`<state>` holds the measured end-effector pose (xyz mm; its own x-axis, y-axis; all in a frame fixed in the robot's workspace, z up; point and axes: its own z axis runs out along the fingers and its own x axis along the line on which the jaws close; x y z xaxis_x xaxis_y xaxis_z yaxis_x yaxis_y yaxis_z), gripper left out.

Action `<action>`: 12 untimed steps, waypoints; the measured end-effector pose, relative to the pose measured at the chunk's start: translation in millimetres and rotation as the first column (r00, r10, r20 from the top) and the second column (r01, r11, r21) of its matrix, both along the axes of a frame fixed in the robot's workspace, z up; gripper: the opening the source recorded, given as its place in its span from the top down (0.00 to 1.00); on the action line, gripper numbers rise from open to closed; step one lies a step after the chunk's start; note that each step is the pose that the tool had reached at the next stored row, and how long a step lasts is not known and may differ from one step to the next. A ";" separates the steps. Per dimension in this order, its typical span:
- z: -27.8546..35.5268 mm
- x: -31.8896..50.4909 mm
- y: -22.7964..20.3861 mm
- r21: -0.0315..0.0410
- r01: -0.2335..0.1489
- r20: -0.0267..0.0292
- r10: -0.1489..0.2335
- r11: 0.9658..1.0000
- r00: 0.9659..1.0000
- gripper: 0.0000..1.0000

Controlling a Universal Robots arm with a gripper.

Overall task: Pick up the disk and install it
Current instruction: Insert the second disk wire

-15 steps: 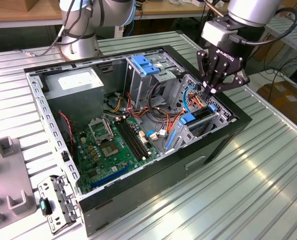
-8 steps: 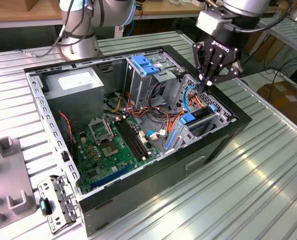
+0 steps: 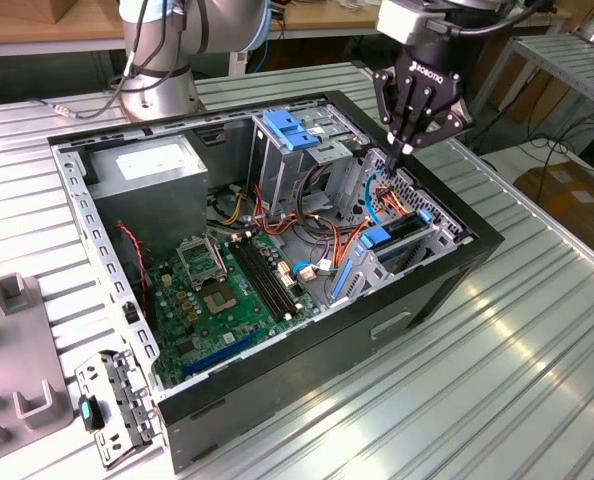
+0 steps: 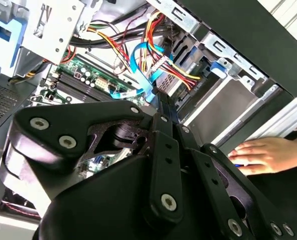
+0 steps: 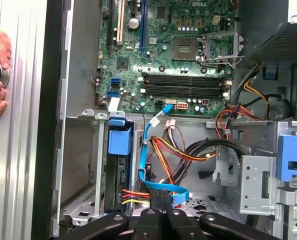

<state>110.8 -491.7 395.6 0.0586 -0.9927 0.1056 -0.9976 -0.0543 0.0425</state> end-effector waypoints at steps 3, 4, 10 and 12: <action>1.0 0.7 3.7 -0.022 0.000 -0.003 0.000 1.000 1.000 0.89; 1.0 1.3 5.2 -0.032 0.000 -0.006 0.000 1.000 1.000 0.89; -6.4 4.8 13.2 -0.080 -0.001 -0.019 -0.001 0.997 1.000 0.89; -8.1 4.9 14.3 -0.089 -0.001 -0.019 -0.001 0.996 1.000 0.89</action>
